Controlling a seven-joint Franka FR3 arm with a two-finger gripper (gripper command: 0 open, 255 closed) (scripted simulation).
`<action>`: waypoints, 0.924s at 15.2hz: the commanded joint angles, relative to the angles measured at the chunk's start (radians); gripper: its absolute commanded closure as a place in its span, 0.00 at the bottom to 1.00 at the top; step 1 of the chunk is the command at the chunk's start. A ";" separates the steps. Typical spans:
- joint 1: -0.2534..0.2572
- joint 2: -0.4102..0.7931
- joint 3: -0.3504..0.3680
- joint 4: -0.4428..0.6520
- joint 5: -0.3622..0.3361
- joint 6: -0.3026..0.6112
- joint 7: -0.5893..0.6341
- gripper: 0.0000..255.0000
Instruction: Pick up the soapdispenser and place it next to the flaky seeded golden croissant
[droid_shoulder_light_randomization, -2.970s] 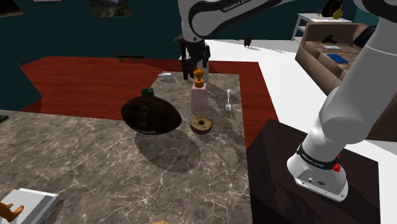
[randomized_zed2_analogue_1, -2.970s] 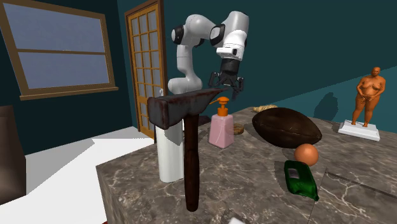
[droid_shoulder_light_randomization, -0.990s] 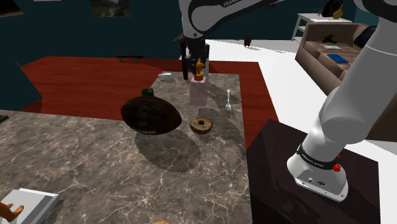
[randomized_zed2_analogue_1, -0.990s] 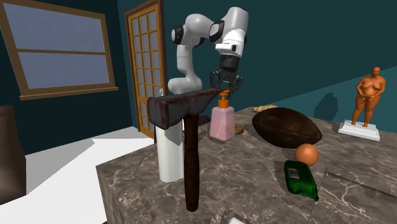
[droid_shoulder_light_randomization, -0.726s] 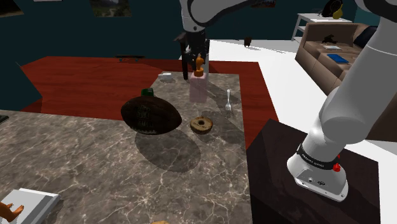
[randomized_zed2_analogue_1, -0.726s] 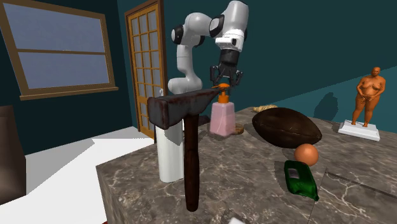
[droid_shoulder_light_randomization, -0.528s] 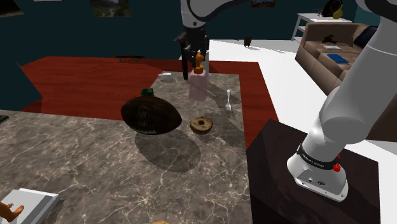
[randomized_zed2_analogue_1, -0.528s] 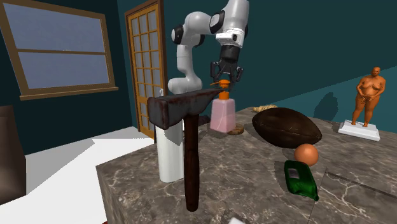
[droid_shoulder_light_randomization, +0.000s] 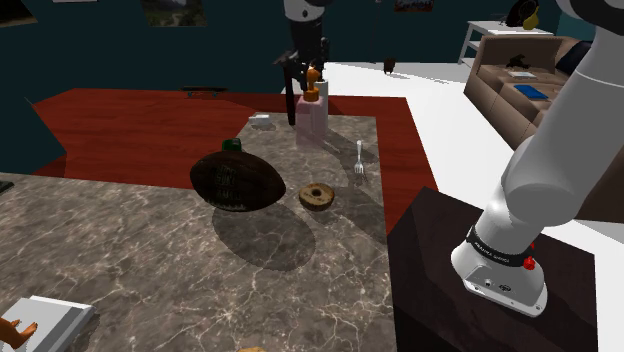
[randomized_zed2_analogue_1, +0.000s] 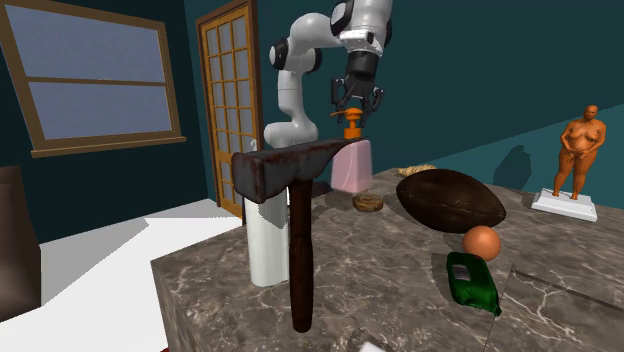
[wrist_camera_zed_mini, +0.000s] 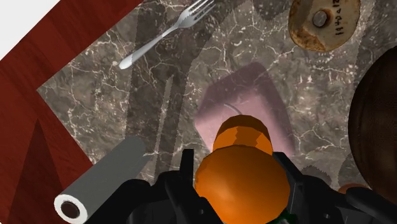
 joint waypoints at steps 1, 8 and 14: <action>0.000 0.001 0.001 0.029 0.001 -0.027 -0.005 1.00; 0.002 0.022 0.003 0.147 -0.001 -0.125 -0.020 1.00; 0.005 0.051 0.007 0.264 -0.006 -0.213 -0.032 1.00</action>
